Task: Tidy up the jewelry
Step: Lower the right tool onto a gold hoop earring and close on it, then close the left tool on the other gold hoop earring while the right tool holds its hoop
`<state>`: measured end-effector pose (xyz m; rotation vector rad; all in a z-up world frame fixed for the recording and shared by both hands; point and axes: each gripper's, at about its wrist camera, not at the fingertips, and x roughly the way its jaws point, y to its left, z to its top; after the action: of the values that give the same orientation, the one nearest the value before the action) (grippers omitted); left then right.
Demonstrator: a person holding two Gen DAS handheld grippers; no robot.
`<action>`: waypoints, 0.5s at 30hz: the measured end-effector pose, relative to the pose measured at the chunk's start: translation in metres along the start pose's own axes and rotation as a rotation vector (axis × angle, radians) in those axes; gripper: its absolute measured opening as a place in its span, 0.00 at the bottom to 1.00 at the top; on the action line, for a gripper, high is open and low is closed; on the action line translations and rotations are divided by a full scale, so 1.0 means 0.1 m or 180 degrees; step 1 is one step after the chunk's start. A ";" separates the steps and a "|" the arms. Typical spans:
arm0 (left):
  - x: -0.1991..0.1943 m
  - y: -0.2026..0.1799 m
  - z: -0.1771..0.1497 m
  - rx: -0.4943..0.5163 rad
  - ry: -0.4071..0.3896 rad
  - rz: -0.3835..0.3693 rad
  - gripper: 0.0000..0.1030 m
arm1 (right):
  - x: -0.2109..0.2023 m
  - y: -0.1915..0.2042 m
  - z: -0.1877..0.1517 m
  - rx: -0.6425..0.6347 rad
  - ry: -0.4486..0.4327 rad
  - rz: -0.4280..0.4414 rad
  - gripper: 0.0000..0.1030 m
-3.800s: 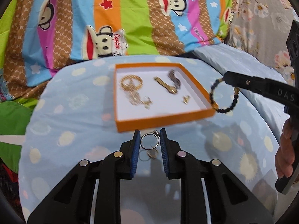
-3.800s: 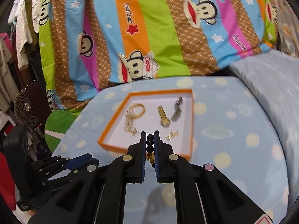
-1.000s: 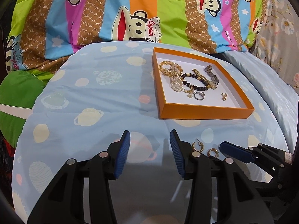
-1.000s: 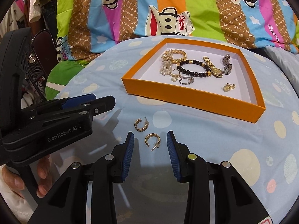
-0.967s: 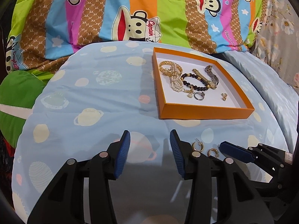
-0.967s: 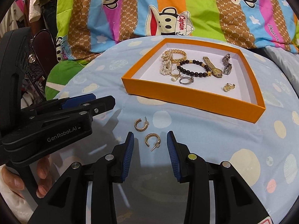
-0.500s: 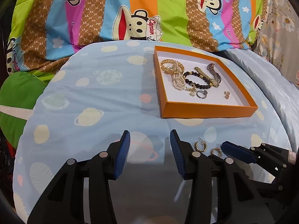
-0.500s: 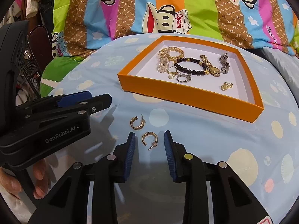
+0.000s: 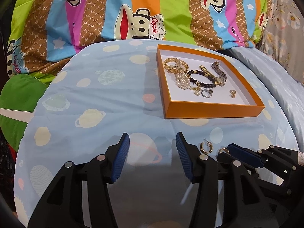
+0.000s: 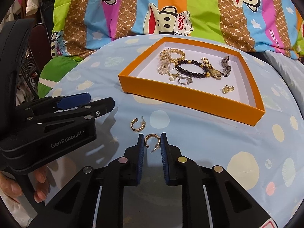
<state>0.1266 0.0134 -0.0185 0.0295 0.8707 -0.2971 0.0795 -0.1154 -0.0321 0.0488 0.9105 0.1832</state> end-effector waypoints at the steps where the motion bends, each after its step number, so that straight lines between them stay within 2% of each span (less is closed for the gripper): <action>1: 0.00 0.00 0.00 0.0007 0.0002 -0.0018 0.48 | -0.01 -0.02 0.00 0.0026 -0.0010 -0.0008 0.15; 10: -0.02 -0.26 -0.07 0.0230 0.0063 -0.0269 0.49 | -0.13 -0.47 0.00 0.0477 -0.0100 -0.0201 0.15; 15: 0.02 -0.44 -0.10 0.0327 0.0118 -0.0332 0.49 | -0.13 -0.53 0.00 0.0546 -0.0104 -0.0222 0.15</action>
<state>0.1090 -0.0282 -0.0223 0.0855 0.8947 -0.4400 0.0788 -0.1699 -0.0279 0.1784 0.8925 0.0389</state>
